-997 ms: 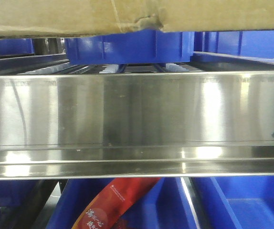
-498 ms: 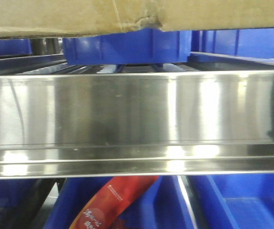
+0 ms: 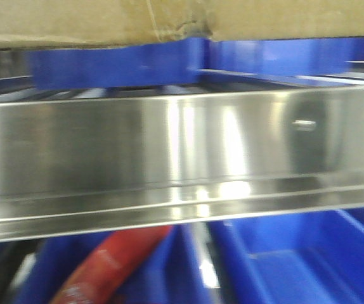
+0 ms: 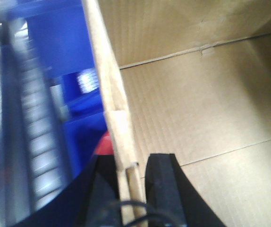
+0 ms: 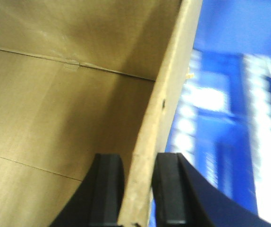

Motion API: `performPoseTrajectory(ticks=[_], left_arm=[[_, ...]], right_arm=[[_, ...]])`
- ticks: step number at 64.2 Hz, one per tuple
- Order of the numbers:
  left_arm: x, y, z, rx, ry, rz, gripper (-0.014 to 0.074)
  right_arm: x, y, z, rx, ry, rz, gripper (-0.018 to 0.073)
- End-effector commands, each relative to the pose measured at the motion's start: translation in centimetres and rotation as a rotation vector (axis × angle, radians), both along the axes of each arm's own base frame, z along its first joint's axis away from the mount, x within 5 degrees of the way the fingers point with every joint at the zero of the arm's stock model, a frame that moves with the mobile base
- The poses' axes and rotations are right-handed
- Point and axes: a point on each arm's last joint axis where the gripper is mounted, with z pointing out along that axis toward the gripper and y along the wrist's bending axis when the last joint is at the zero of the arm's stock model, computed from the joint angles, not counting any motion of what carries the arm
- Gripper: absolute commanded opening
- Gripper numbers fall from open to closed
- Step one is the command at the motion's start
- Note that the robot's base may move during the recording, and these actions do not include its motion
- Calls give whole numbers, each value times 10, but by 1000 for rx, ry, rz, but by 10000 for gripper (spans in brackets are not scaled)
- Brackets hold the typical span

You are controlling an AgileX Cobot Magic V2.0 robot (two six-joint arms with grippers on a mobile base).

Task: Grab carton from right shelf to conveyor
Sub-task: 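Hold the carton with both grippers while the base turns away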

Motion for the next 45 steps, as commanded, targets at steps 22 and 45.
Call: performPoseTrajectory(ticks=[22,45], left_arm=[[-4,-8,6,-71,-31,-67,-16],[-4,-8,6,-71,-31,-67,-16]], right_arm=[[-2,2,11,49,-89,25,-65],[-2,2,11,49,-89,25,-65]])
